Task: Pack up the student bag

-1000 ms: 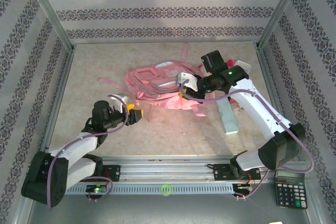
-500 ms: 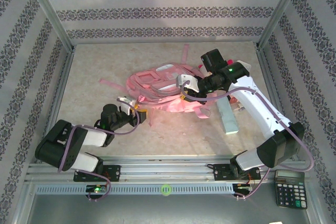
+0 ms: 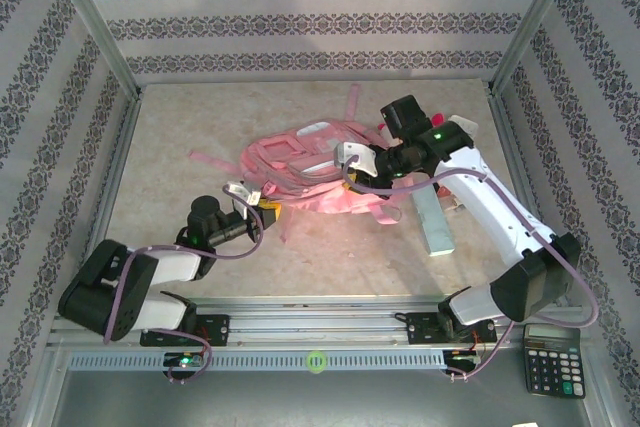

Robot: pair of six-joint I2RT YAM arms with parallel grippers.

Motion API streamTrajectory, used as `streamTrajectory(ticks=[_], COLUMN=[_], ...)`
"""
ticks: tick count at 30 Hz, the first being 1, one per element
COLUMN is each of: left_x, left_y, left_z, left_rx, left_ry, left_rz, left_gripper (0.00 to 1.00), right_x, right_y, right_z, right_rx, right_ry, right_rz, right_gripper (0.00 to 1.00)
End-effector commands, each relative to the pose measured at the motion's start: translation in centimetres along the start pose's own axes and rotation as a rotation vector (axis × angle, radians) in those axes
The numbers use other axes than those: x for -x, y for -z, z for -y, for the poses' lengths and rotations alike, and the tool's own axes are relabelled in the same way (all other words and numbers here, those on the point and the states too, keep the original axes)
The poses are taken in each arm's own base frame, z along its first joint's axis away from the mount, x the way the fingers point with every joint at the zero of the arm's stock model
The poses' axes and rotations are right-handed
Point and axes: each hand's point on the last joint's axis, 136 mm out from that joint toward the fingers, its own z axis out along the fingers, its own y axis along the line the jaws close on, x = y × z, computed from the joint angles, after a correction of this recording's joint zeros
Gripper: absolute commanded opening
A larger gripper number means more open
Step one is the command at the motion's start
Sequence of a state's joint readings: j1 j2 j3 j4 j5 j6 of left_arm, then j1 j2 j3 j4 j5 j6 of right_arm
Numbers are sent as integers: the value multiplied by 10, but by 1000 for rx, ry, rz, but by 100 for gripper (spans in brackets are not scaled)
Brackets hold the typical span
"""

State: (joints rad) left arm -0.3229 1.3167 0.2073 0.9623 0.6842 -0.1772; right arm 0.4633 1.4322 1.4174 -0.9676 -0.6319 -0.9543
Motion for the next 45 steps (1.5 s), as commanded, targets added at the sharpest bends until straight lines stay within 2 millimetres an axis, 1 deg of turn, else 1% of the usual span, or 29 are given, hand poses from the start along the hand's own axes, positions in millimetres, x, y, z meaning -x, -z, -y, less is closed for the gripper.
streamTrajectory(ticks=[1, 3, 7, 10, 14, 15, 17, 19, 20, 22, 24, 26, 28, 32, 34, 36, 38, 40, 43, 45], left_x=[8, 13, 21, 26, 32, 35, 42, 49, 51, 52, 52, 52, 53, 56, 55, 50, 44, 41, 39, 35], left_y=[1, 1, 4, 5, 4, 4, 3, 4, 5, 8, 15, 27, 39, 53, 54, 51, 43, 33, 17, 8], left_z=[30, 44, 75, 100, 135, 140, 150, 156, 155, 149, 139, 129, 122, 101, 89, 79, 67, 60, 63, 59], left_rx=[-123, -176, -287, -364, -450, -458, -478, -476, -461, -401, -323, -249, -207, -105, -63, -47, -30, -32, -76, -81], left_ry=[39, 59, 88, 79, 31, 27, 24, 11, 0, -56, -134, -227, -333, -590, -702, -786, -850, -882, -875, -875], left_rz=[-36, -59, -98, -133, -190, -189, -180, -174, -179, -197, -229, -276, -327, -397, -424, -461, -507, -521, -502, -496], left_gripper=[3, 3, 3, 5, 11, 12, 17, 19, 22, 32, 47, 65, 72, 78, 84, 89, 91, 92, 92, 92], right_x=[14, 13, 17, 19, 13, 12, 6, 5, 6, 9, 9, 4, 3, 0, 0, -1, -1, -1, -1, 0], right_y=[-3, -12, -32, -44, -58, -59, -60, -58, -54, -47, -40, -35, -29, -21, -20, -19, -19, -20, -22, -23], right_z=[26, 32, 36, 42, 45, 46, 46, 42, 40, 32, 19, 5, -2, -17, -22, -27, -33, -35, -38, -42], right_rx=[-170, -222, -290, -341, -362, -370, -370, -355, -345, -305, -258, -223, -193, -119, -96, -68, -41, -35, -29, -19], right_ry=[41, 31, 25, 2, -12, -11, -8, 4, 14, 46, 135, 229, 278, 351, 384, 401, 415, 430, 457, 469], right_rz=[38, 34, 55, 59, 40, 35, 31, 50, 66, 111, 136, 147, 166, 174, 170, 167, 166, 158, 139, 139], right_gripper=[0, 0, 0, 0, 0, 0, 0, 0, 0, 0, 0, 0, 0, 0, 0, 0, 0, 0, 0, 0])
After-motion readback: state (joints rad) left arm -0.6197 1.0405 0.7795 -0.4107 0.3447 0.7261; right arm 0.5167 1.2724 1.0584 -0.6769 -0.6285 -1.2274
